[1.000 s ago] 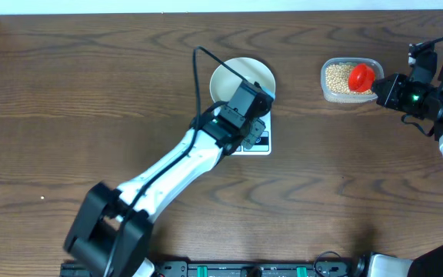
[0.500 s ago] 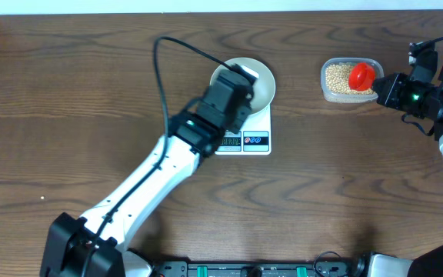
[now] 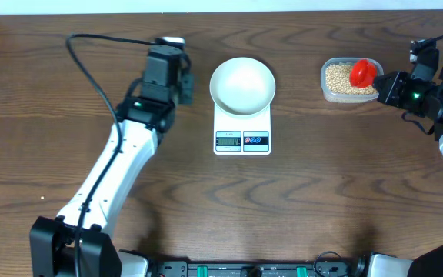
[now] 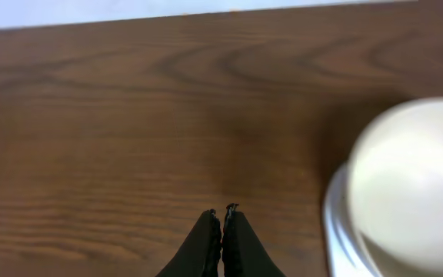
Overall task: Scoop item into bowl and weigh 50g on scale
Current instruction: 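Pull the left gripper back and left away from the scale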
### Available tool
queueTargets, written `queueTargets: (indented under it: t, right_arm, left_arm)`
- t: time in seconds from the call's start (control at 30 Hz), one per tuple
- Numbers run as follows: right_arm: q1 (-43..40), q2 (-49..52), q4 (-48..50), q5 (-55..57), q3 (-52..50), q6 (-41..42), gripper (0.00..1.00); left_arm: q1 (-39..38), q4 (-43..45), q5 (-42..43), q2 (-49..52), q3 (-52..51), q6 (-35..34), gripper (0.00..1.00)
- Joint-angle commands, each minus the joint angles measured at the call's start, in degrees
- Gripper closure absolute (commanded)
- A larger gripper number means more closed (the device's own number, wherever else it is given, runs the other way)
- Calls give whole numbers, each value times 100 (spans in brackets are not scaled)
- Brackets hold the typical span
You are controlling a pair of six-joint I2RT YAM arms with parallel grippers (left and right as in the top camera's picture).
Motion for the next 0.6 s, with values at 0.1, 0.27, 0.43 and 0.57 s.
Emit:
queueTargets:
  t: [0.1,0.27,0.43,0.57]
  right_arm:
    - [-15,-4,90,157,-7,66,99]
    - [-15,-4,66,249,-7,87,99]
    - [-15,-4,28,247,-7,90,99]
    - [-15,-4,-11,262,-7,131,99]
  left_arm:
    - [251,20,-48,-103,42,-496,93]
    - [229,-28,-48,-103,42,-498,93]
    - [229,-85,-46,-116,42,-538,92]
    - [229,-85,295,-116,42,-535,93]
